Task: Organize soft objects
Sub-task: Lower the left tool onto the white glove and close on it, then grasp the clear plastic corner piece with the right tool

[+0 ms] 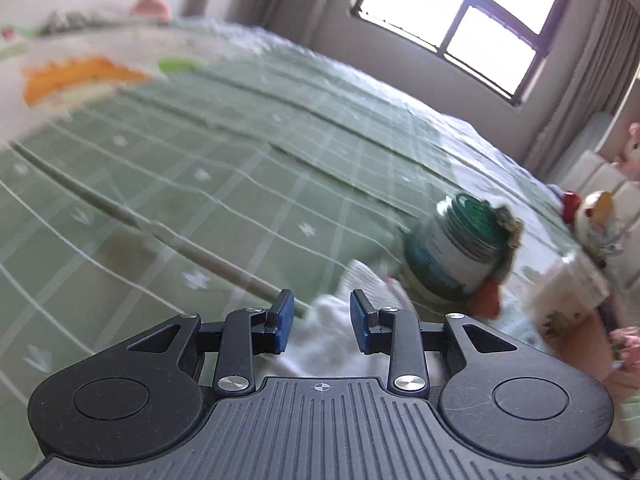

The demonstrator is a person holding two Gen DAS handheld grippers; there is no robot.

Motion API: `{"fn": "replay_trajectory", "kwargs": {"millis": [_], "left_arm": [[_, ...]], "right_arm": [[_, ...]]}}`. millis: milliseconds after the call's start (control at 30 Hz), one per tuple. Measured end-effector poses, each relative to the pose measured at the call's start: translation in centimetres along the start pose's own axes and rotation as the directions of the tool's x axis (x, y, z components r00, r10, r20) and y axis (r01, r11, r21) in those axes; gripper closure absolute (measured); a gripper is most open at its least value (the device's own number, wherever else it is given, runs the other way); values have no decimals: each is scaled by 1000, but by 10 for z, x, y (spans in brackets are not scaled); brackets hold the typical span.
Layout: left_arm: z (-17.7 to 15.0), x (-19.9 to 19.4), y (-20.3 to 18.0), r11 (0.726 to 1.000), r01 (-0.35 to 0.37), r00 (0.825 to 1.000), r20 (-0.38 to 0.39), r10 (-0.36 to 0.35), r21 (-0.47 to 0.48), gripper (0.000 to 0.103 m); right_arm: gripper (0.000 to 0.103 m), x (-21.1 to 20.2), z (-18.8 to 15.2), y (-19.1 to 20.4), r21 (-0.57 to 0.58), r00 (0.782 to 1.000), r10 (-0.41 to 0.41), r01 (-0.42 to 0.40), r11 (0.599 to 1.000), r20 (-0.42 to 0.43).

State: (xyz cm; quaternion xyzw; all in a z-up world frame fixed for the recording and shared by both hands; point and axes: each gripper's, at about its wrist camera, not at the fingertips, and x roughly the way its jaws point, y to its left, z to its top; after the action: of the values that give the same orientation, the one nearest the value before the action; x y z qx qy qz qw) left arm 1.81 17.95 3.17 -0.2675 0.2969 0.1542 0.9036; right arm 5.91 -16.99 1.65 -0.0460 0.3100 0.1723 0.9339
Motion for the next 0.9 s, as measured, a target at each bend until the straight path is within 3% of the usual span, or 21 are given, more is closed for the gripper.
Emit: {"fn": "replay_trajectory", "kwargs": {"millis": [100, 233, 333, 433, 533, 667, 800, 900], "left_arm": [[-8, 8, -26, 988, 79, 995, -66, -71, 132, 69], [-36, 15, -71, 921, 129, 987, -141, -82, 367, 69], [-54, 15, -89, 863, 51, 996, -90, -7, 503, 64], [-57, 8, -89, 829, -31, 999, -6, 42, 558, 62], [-46, 6, -79, 794, -135, 991, 76, 112, 593, 62], [-33, 18, -53, 812, -177, 983, 53, 178, 557, 62], [-25, 19, -30, 866, -159, 987, 53, 152, 474, 59], [-21, 17, -22, 886, -193, 981, 78, 177, 421, 59]], "right_arm": [[20, 1, 0, 0, -1, 1000, 0, 0, 1000, -5], [20, 1, 0, 0, -1, 1000, 0, 0, 1000, -5], [20, 1, 0, 1, -1, 1000, 0, 0, 1000, -5], [20, 2, 0, 0, 1, 1000, 4, -4, 1000, -3], [20, 2, 0, 0, 3, 1000, 8, -8, 1000, -4], [19, 1, 0, -1, 5, 1000, 11, -11, 1000, -3], [19, 1, 0, -1, 3, 1000, 13, -13, 1000, -3], [19, 0, 1, -1, 0, 1000, 18, -18, 1000, -4]]}}
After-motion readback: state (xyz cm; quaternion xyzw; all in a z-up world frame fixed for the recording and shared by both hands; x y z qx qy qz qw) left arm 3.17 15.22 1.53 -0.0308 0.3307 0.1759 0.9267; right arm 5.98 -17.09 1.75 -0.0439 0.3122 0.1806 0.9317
